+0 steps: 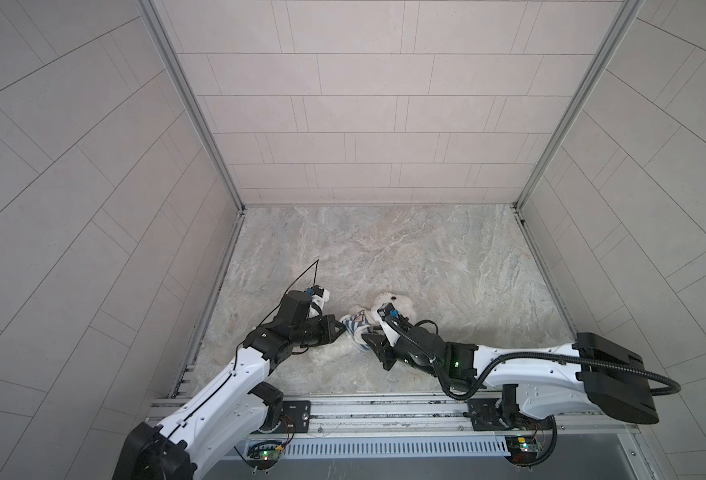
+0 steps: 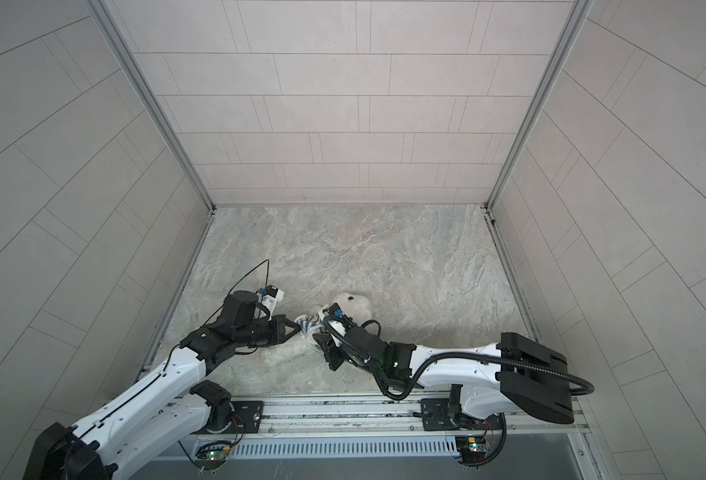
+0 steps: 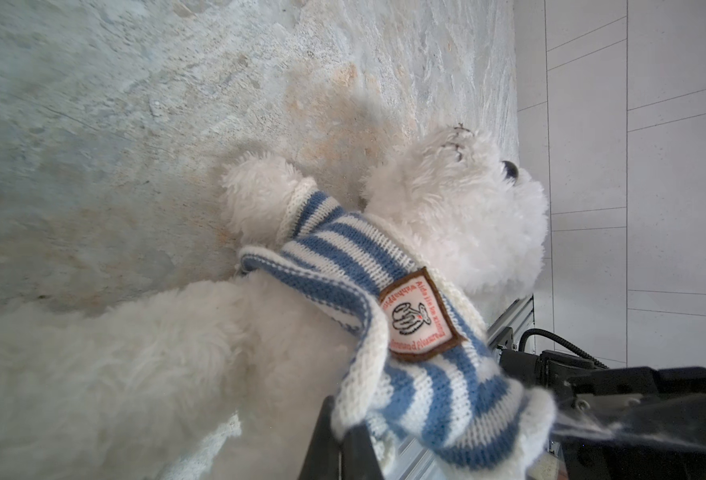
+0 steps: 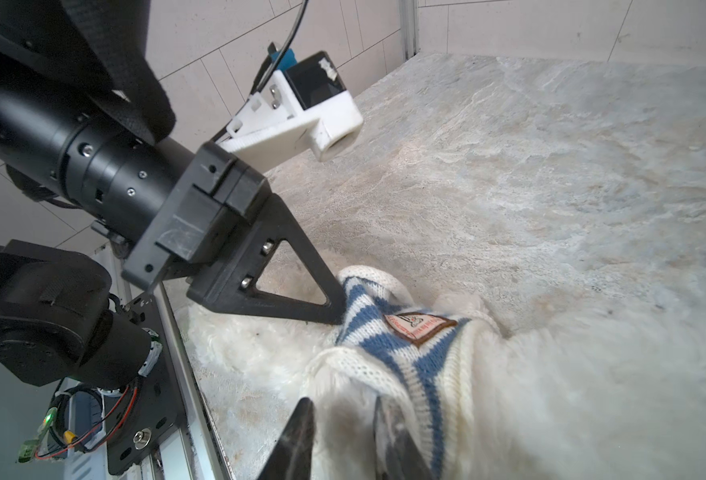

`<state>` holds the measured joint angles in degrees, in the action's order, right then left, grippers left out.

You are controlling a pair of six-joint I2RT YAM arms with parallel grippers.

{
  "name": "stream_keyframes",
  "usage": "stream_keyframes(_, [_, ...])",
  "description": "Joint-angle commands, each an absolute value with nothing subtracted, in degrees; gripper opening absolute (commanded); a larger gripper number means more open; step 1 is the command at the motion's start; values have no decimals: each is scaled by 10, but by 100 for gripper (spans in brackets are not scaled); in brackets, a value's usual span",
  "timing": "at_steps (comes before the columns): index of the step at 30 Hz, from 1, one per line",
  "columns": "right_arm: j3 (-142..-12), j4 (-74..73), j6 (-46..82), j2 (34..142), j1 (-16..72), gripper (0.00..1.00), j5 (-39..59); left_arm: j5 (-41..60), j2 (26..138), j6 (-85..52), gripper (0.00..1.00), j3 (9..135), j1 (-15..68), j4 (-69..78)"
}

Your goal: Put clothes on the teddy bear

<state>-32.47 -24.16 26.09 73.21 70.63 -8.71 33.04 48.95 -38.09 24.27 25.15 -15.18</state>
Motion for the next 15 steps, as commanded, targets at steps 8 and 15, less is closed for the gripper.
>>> stream_keyframes(8, [-376,-119,214,681,748,27,-183,336,481,-387,0,242,250,-135])
stream_keyframes(15, [-419,-46,191,707,769,26,-182,341,478,-392,0,242,250,-129])
